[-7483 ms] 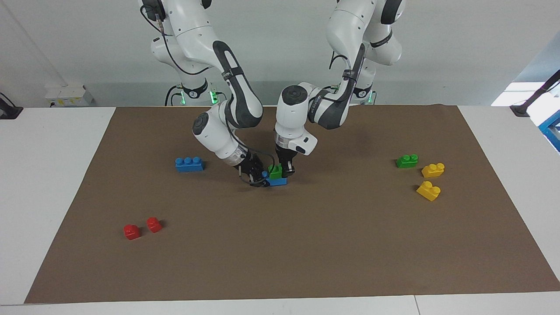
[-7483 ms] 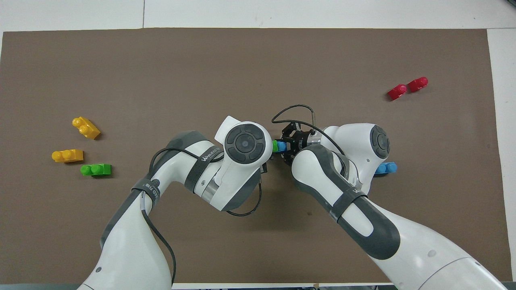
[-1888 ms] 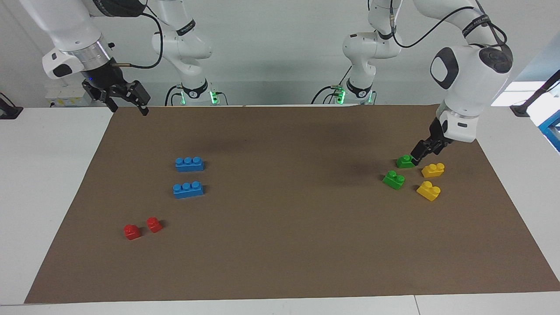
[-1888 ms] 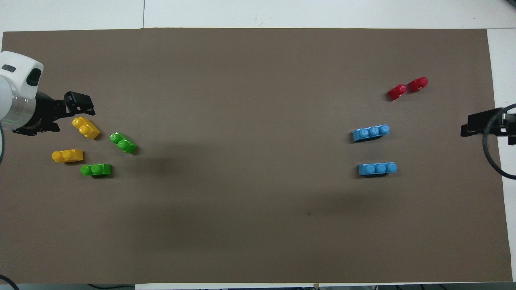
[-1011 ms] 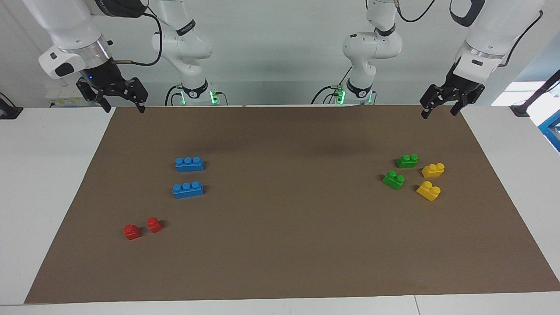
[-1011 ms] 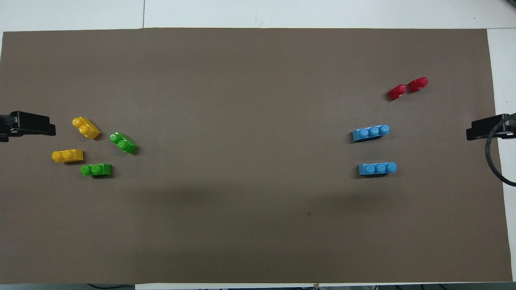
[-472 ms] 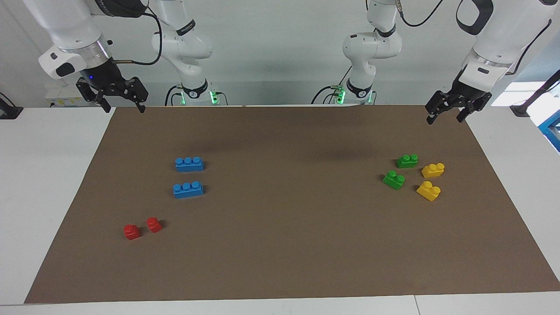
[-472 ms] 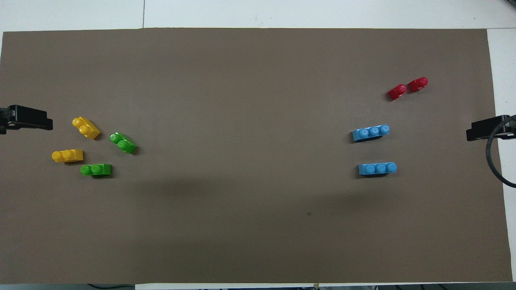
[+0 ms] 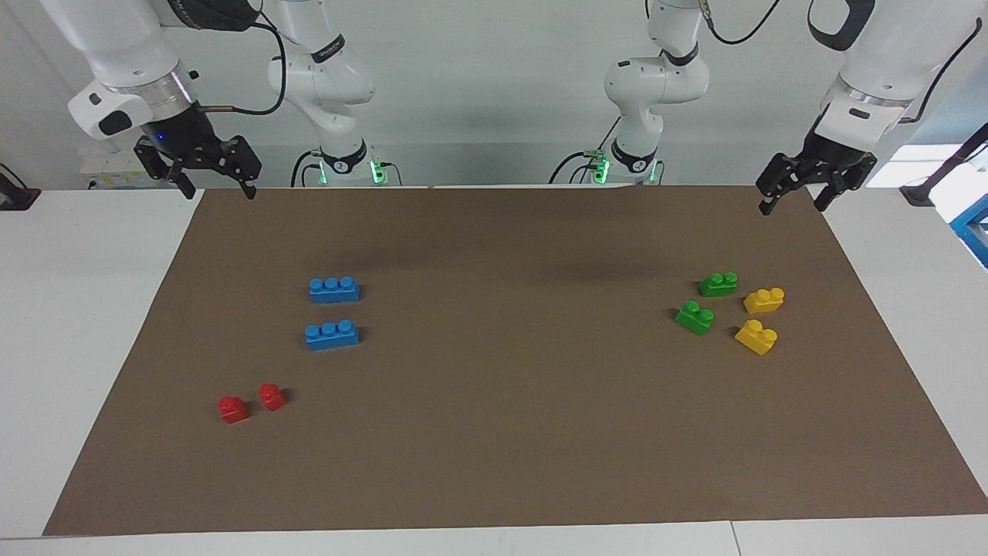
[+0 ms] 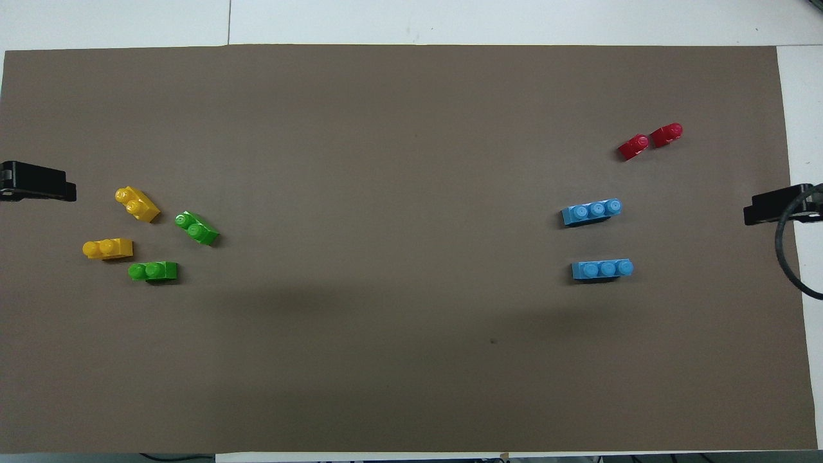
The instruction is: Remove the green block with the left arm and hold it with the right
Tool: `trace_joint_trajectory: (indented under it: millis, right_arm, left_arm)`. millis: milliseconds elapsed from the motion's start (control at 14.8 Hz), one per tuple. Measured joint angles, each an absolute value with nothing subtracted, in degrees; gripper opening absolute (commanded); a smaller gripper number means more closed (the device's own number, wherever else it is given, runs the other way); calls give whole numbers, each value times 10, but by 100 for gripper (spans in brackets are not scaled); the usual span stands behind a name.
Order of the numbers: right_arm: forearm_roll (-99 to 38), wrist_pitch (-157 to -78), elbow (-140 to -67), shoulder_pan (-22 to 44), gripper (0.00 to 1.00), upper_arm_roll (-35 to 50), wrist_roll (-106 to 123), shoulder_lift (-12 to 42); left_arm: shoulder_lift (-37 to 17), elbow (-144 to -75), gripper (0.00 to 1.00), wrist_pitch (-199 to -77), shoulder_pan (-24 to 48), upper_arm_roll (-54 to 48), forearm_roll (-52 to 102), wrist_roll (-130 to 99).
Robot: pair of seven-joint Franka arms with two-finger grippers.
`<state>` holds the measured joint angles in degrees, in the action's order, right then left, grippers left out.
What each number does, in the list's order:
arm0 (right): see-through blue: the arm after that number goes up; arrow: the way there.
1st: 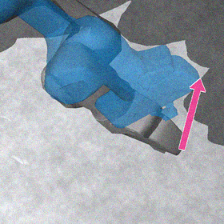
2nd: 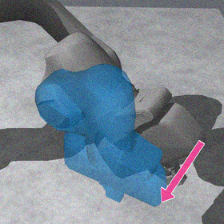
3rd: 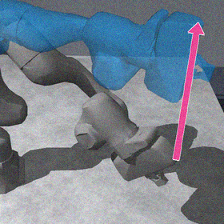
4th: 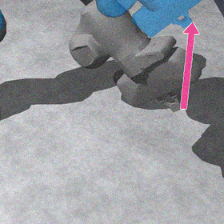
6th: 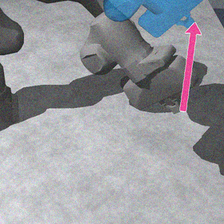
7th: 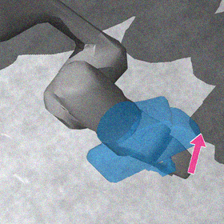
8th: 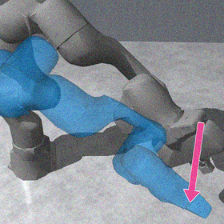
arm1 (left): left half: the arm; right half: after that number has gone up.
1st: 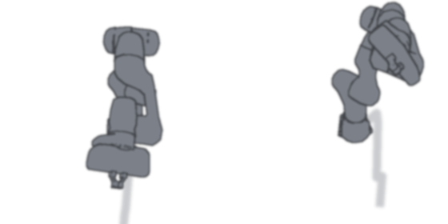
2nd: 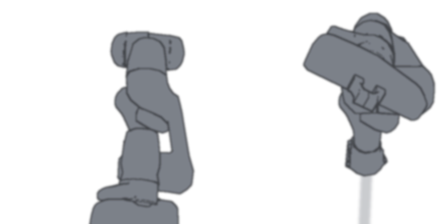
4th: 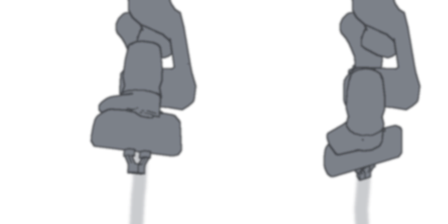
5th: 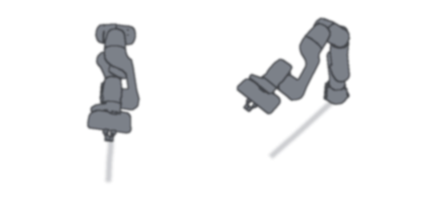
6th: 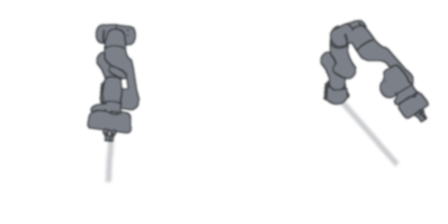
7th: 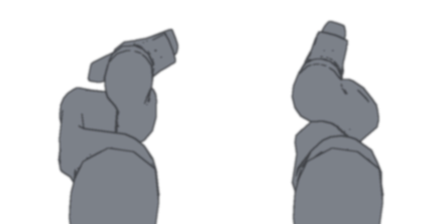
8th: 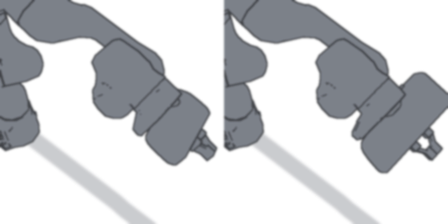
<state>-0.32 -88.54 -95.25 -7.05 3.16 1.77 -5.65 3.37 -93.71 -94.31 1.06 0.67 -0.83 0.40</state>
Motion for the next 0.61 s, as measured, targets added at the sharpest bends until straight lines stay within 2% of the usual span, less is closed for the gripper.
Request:
trace_joint_trajectory:
  millis: [607]
  right_arm:
    - [-3,-885,-953,-71,100,32,18,-56]
  left_arm:
    - [34,-934,100,-943,10,2,-11,4]
